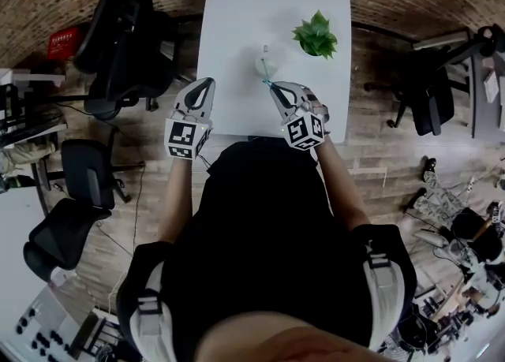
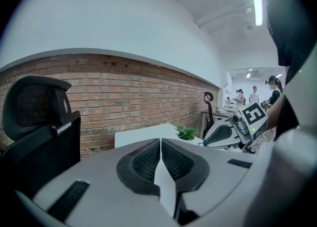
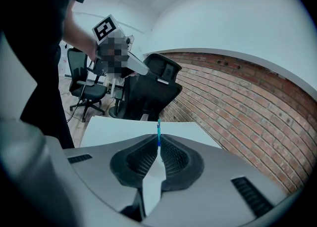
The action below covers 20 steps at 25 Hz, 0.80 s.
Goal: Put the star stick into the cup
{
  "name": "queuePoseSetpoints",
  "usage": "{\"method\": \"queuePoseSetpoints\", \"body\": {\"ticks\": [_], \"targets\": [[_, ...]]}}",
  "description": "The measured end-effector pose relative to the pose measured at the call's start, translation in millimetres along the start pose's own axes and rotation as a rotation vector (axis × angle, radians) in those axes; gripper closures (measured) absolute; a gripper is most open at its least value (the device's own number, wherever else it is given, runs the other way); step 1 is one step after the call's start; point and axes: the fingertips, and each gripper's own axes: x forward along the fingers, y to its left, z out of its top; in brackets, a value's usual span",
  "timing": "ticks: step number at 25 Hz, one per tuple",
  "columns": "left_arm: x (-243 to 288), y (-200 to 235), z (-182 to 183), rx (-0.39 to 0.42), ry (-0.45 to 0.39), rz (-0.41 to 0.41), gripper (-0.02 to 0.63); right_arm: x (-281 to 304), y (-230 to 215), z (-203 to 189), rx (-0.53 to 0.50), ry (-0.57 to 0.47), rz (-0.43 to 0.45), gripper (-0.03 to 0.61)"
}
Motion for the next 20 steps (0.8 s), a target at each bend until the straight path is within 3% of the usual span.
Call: {"method": "queuePoseSetpoints", "body": {"ticks": [20], "targets": [[-5.6,-0.3,-11.2,-0.021,-0.008,-0.017,0.589,-4.1,24.6,-10.8,-0.062,0.055,0.011,0.54]]}}
